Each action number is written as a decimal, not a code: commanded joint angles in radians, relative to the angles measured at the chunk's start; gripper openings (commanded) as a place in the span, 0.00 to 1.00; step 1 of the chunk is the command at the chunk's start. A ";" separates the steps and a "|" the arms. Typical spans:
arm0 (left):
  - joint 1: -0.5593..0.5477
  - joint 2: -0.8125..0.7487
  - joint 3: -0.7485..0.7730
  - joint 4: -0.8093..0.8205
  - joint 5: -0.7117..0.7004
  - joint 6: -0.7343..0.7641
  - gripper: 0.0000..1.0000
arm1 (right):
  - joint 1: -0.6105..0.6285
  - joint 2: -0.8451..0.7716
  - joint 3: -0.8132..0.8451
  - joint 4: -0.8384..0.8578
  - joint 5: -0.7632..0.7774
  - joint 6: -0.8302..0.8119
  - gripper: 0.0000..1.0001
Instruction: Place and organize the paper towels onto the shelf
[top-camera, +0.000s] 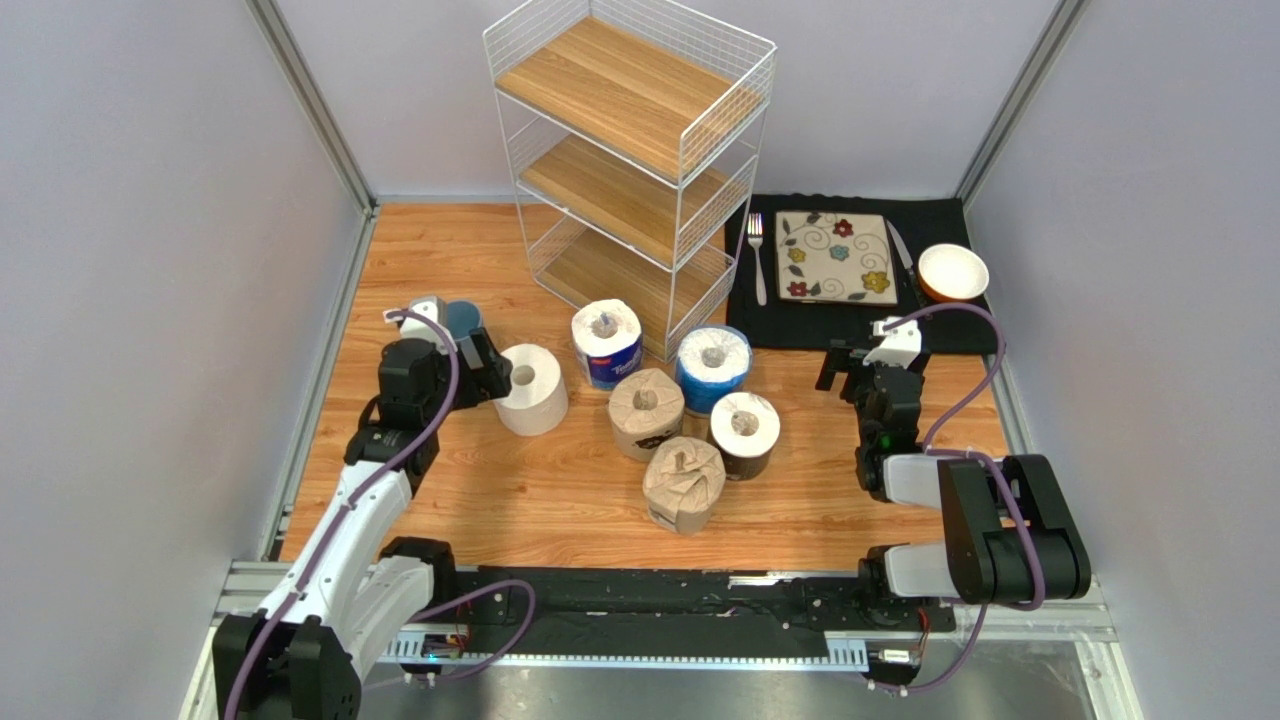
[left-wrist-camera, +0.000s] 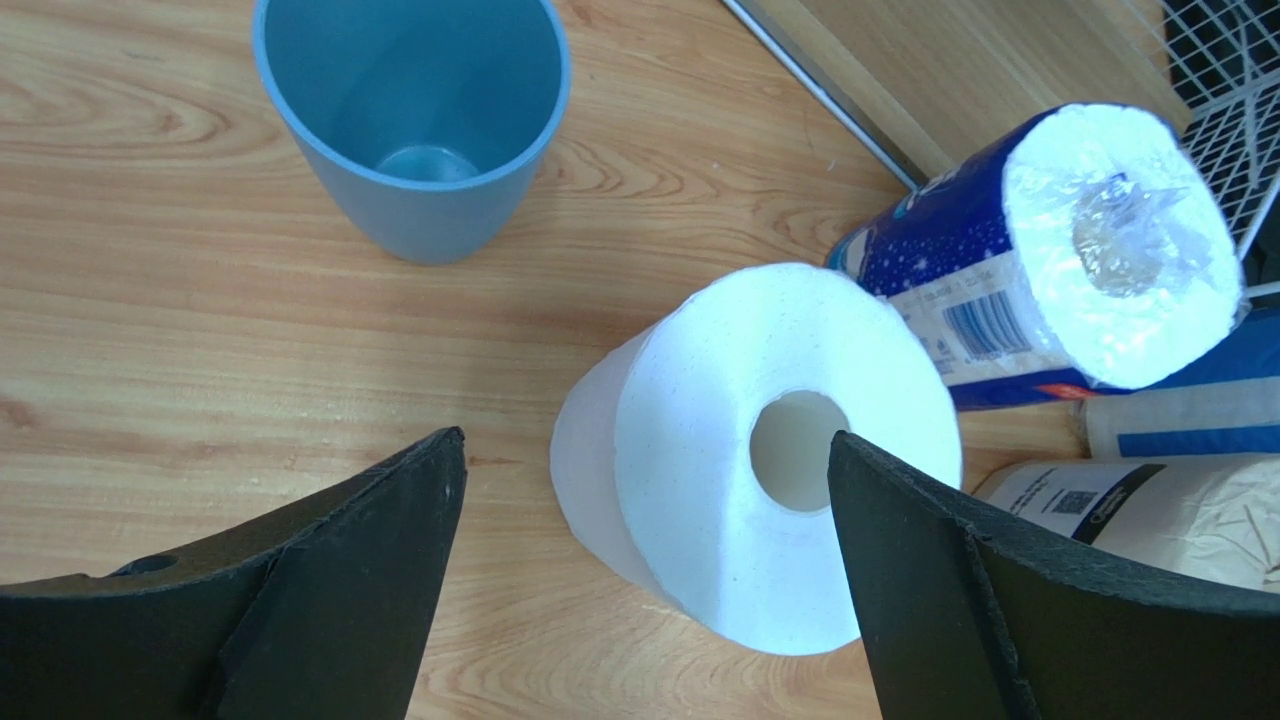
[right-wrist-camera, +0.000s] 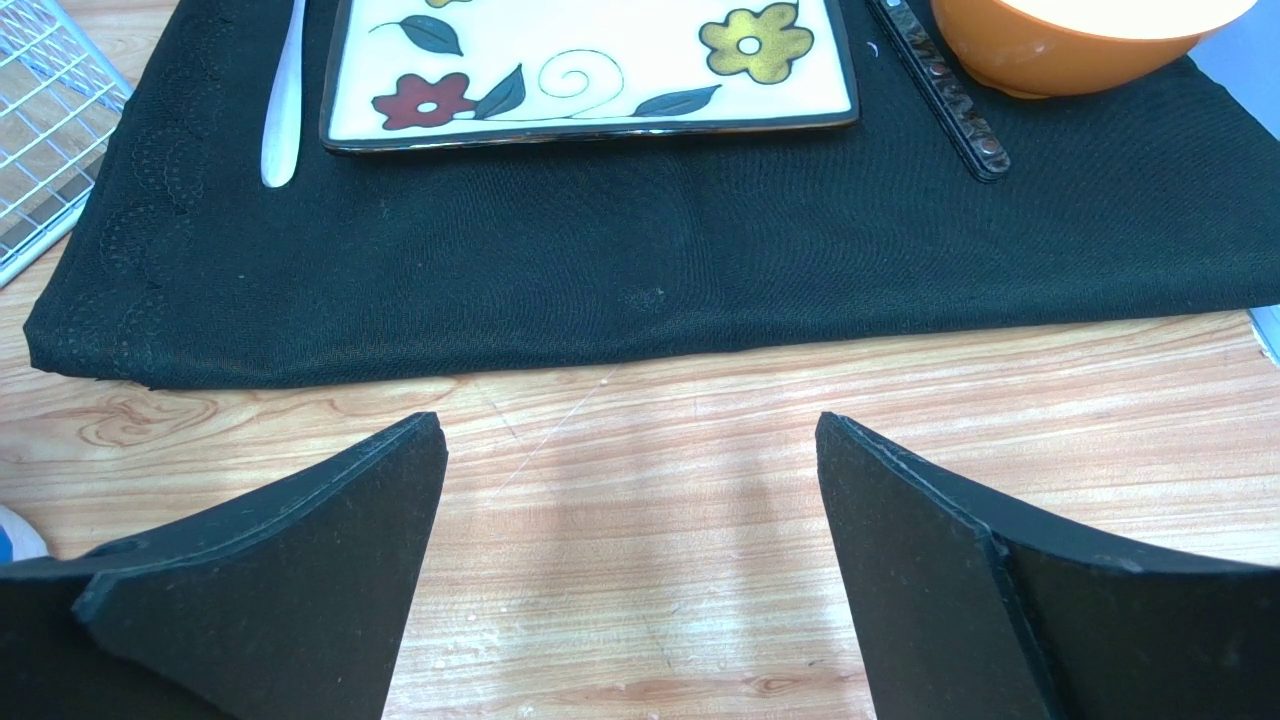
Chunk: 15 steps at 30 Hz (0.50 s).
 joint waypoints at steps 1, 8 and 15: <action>-0.003 0.013 -0.025 0.004 0.004 0.016 0.99 | 0.001 -0.013 0.024 0.027 0.005 -0.006 0.99; -0.003 0.050 -0.042 0.034 0.021 0.014 0.99 | 0.003 -0.013 0.024 0.027 0.005 -0.006 0.99; -0.003 0.104 -0.023 0.058 0.013 0.010 0.99 | 0.001 -0.011 0.024 0.027 0.005 -0.006 0.99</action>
